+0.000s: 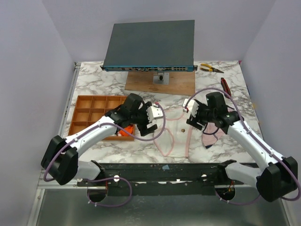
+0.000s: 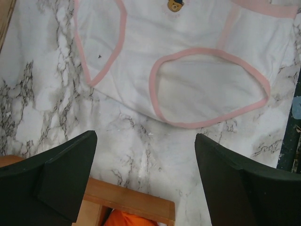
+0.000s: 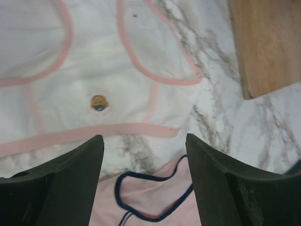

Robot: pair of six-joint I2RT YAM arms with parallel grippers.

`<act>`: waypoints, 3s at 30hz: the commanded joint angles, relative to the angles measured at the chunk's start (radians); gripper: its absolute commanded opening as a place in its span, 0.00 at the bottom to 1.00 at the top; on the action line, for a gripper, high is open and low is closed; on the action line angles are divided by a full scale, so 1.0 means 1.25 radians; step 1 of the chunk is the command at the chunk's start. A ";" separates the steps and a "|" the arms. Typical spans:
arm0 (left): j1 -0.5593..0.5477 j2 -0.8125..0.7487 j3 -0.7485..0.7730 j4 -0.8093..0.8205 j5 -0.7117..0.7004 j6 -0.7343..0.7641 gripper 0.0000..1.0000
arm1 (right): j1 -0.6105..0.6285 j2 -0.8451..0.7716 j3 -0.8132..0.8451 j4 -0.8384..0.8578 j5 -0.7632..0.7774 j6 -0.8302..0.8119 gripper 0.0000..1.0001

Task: Roll the underwear
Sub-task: Fold the underwear at the center of the board.

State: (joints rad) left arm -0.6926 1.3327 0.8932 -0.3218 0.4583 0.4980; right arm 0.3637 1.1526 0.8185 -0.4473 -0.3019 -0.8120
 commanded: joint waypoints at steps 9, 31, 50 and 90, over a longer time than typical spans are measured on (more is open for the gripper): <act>0.170 0.045 0.225 -0.164 0.120 0.002 0.88 | 0.201 -0.053 -0.049 -0.368 -0.132 -0.114 0.71; 0.183 0.096 0.243 -0.221 0.002 0.047 0.88 | 0.384 -0.051 -0.217 -0.140 -0.021 -0.061 0.53; 0.183 0.076 0.225 -0.206 -0.007 0.046 0.88 | 0.384 -0.008 -0.236 -0.149 -0.057 -0.066 0.45; -0.051 -0.056 -0.109 0.125 0.069 0.027 0.81 | 0.131 0.103 -0.020 -0.132 -0.176 0.186 0.01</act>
State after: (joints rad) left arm -0.7311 1.2255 0.7330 -0.2459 0.4816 0.5709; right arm 0.5510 1.2484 0.7582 -0.6128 -0.4408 -0.6018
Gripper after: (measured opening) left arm 0.820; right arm 0.012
